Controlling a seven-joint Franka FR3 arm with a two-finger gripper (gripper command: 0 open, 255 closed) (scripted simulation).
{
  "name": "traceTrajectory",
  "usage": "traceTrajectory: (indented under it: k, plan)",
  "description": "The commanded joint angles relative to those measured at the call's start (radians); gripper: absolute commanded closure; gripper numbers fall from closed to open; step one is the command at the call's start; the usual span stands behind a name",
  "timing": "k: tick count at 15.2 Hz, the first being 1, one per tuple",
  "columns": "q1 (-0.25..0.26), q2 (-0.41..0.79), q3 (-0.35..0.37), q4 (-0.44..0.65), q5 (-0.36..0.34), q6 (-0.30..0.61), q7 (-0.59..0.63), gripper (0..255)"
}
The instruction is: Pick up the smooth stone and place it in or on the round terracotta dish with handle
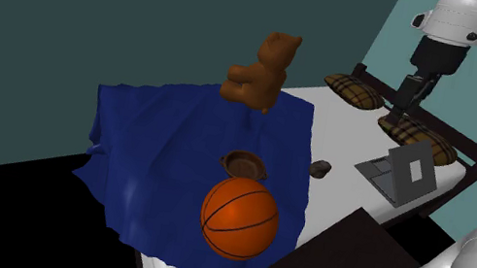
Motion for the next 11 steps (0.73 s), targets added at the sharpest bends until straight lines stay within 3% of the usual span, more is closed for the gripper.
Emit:
traceTrajectory:
  k: [1,11]
  plan:
    - [0.000,0.000,0.000,0.000,0.000,0.000,0.000,0]
    - [-0.039,0.069,-0.165,-0.217,-0.088,0.331,-0.171,0]
